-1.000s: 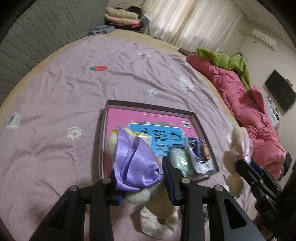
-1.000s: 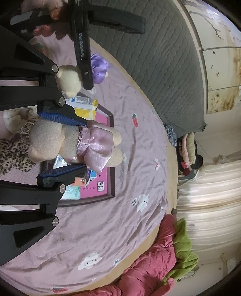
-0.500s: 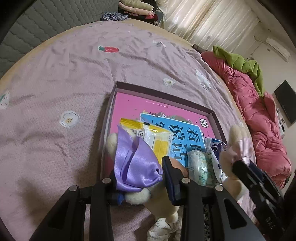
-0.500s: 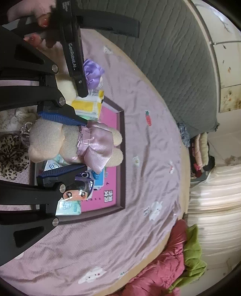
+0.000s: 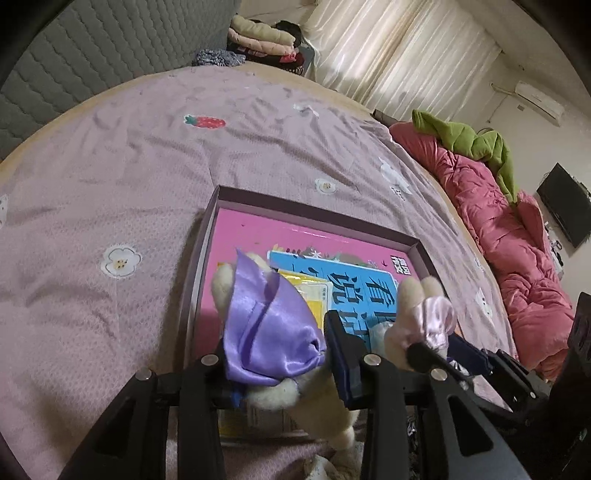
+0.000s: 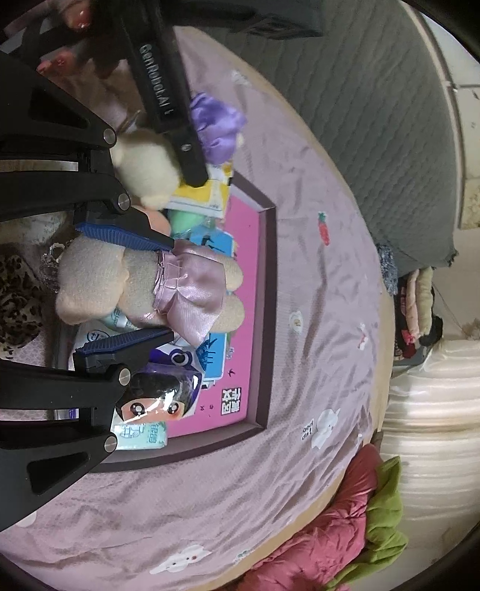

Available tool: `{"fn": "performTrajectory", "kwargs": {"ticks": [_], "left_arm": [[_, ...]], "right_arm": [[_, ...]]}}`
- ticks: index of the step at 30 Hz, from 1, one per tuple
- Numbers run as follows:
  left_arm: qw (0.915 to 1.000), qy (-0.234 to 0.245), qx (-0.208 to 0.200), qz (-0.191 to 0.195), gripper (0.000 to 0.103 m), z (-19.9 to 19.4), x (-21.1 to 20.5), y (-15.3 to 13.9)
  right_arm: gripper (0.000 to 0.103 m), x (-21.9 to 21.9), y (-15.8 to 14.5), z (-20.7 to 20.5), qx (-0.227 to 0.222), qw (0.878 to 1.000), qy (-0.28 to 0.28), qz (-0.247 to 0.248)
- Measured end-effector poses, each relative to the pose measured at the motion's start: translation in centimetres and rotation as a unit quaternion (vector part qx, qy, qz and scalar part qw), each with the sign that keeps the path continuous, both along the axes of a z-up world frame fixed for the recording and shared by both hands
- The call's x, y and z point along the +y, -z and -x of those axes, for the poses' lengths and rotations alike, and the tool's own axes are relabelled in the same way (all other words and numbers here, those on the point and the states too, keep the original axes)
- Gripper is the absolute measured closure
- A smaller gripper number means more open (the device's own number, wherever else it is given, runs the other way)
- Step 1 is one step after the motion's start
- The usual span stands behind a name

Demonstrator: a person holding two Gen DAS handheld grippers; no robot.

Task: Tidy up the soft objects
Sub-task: 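Lower both plush toys into the box and open both tools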

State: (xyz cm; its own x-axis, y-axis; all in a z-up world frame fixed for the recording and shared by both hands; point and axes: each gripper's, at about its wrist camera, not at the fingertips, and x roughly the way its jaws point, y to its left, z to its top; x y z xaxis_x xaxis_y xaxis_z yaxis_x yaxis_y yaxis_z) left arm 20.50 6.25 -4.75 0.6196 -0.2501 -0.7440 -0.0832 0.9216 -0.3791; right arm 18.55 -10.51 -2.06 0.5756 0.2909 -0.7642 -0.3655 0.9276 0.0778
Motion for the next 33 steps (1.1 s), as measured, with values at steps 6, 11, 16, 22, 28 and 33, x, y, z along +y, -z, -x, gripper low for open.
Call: {"fn": "performTrajectory", "kwargs": {"ticks": [6, 11, 16, 22, 28, 33], "left_arm": [[0.9997, 0.012, -0.003, -0.021, 0.043, 0.2, -0.4, 0.0], [0.9997, 0.013, -0.002, -0.021, 0.039, 0.2, -0.2, -0.1], [0.9996, 0.009, 0.004, -0.026, 0.038, 0.3, 0.2, -0.2], [0.9995, -0.004, 0.013, -0.028, 0.038, 0.7, 1.3, -0.2], [0.9993, -0.016, 0.012, -0.032, 0.038, 1.2, 2.2, -0.6], [0.9987, -0.027, 0.009, -0.042, 0.038, 1.4, 2.8, -1.2]], "right_arm": [[0.056, 0.4, 1.1, -0.3, 0.014, 1.000, -0.002, 0.009], [0.055, 0.4, 1.1, -0.3, 0.020, 1.000, -0.004, 0.004], [0.045, -0.1, 0.2, 0.3, 0.010, 1.000, 0.001, -0.008], [0.044, -0.8, -1.5, 1.2, -0.003, 1.000, 0.012, -0.026], [0.044, -1.2, -2.7, 2.0, -0.010, 0.999, 0.010, -0.037], [0.044, -1.5, -3.5, 2.7, -0.016, 0.999, 0.010, -0.044]]}}
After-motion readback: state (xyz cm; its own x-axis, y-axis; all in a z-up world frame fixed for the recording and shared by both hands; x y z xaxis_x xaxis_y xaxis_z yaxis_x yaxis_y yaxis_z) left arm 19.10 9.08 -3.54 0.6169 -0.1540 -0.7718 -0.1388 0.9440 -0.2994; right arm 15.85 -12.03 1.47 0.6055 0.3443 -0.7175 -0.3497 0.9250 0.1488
